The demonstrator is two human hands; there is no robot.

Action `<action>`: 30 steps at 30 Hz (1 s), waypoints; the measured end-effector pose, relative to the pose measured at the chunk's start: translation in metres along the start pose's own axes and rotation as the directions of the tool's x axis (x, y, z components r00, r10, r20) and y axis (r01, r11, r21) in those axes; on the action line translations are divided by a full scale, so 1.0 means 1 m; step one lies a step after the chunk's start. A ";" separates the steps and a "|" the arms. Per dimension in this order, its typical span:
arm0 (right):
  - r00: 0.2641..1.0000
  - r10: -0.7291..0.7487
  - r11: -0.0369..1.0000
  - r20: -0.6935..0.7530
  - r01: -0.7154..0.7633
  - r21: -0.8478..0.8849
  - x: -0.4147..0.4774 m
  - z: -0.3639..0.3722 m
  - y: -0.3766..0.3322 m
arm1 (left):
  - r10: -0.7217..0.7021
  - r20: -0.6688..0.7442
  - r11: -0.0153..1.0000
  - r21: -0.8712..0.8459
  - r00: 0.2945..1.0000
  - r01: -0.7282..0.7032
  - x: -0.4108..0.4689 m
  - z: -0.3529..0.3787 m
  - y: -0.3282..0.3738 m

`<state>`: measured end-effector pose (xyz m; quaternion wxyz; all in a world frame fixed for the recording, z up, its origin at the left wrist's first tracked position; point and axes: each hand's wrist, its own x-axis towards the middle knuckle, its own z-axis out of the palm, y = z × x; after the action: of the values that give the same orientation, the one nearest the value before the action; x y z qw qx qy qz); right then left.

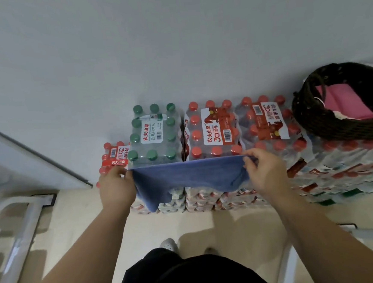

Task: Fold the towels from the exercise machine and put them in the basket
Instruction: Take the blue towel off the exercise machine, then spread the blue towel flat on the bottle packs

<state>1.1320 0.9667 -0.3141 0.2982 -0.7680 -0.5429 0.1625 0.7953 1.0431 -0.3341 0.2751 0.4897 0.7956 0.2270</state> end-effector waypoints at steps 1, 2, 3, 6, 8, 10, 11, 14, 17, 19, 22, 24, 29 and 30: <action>0.999 -0.028 1.000 -0.020 0.028 0.002 0.000 -0.001 0.001 | -0.037 0.009 0.997 -0.061 0.999 0.038 -0.004 0.001 0.007; 0.999 -0.039 0.999 -0.032 0.039 0.001 0.002 -0.004 0.000 | -0.061 0.019 0.990 -0.127 0.998 0.063 -0.008 0.001 0.018; 0.998 -0.037 0.999 -0.041 0.037 -0.003 0.005 -0.007 -0.001 | -0.070 0.027 0.976 -0.205 0.997 0.074 -0.010 0.001 0.029; 0.994 0.001 1.000 -0.109 -0.003 -0.015 0.025 -0.025 -0.010 | -0.056 0.043 0.906 -0.417 0.998 0.069 -0.003 -0.003 0.065; 0.984 0.012 0.999 -0.178 -0.020 -0.045 0.044 -0.042 -0.019 | 0.031 -0.026 0.912 -0.407 0.999 -0.039 0.007 -0.009 0.086; 0.973 -0.002 0.992 -0.229 -0.027 -0.124 0.066 -0.061 -0.026 | 0.179 -0.123 0.934 -0.290 0.976 -0.208 0.016 -0.015 0.105; 0.969 -0.016 0.986 -0.246 -0.026 -0.165 0.078 -0.069 -0.029 | 0.257 -0.158 0.928 -0.236 0.953 -0.290 0.023 -0.017 0.114; 0.958 -0.034 0.965 -0.286 -0.043 -0.259 0.121 -0.085 -0.035 | 0.467 -0.173 0.875 -0.050 0.867 -0.481 0.052 -0.014 0.143; 0.951 -0.003 0.943 -0.310 -0.101 -0.318 0.170 -0.073 -0.035 | 0.600 -0.077 0.800 0.051 0.796 -0.598 0.099 0.009 0.160; 0.967 0.063 0.936 -0.246 -0.143 -0.323 0.189 -0.047 -0.029 | 0.598 0.086 0.796 0.059 0.797 -0.603 0.123 0.028 0.166; 0.978 0.207 0.908 0.027 -0.181 -0.378 0.182 0.009 -0.015 | 0.587 0.346 0.744 0.127 0.732 -0.656 0.129 0.054 0.160; 0.932 0.323 0.858 0.167 -0.214 -0.466 0.165 0.042 -0.012 | 0.598 0.415 0.645 0.257 0.685 -0.719 0.116 0.069 0.146; 0.932 0.327 0.766 0.156 -0.165 -0.621 0.135 0.079 0.000 | 0.463 0.569 0.533 0.434 0.679 -0.727 0.085 0.095 0.108; 0.935 0.325 0.750 0.144 -0.162 -0.642 0.135 0.080 0.005 | 0.454 0.582 0.507 0.454 0.675 -0.733 0.087 0.098 0.105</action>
<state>1.1382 1.1142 -0.3685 -0.0647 -0.8611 -0.4929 0.1070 0.8968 1.1750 -0.3599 0.1387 0.8348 0.5255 -0.0881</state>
